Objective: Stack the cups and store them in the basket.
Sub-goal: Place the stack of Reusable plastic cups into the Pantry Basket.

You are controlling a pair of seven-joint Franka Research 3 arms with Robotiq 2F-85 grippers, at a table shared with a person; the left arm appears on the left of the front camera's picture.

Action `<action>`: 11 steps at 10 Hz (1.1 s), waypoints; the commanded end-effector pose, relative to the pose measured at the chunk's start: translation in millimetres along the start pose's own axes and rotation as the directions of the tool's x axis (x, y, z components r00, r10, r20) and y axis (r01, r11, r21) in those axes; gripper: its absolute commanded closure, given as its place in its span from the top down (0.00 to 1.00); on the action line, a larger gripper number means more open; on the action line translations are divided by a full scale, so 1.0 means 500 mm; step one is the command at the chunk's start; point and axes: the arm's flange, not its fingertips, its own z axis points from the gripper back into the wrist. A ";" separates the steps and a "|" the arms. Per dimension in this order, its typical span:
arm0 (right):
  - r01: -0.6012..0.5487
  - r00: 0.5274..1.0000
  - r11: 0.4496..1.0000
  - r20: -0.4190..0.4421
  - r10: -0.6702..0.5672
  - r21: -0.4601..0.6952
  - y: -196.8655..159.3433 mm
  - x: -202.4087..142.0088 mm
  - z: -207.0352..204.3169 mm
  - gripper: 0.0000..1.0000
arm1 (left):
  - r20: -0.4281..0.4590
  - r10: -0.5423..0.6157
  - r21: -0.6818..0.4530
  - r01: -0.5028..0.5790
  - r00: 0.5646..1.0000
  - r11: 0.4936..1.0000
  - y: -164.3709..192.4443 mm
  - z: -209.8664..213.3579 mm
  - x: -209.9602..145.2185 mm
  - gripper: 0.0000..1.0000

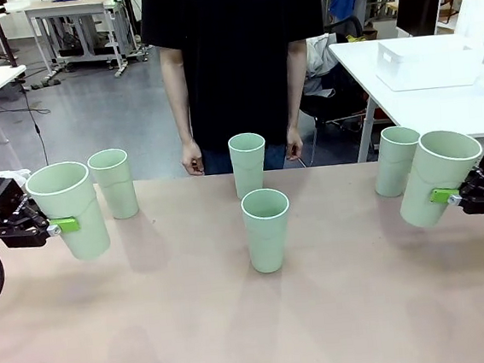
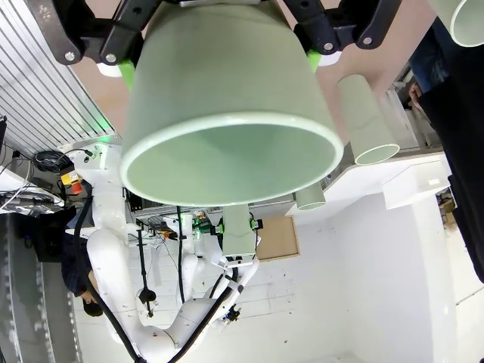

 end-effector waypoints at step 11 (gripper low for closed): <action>-0.009 1.000 1.000 -0.003 0.009 0.008 -0.003 0.005 0.000 0.86 | 0.000 -0.005 -0.002 0.005 1.000 1.000 -0.002 0.003 0.005 0.88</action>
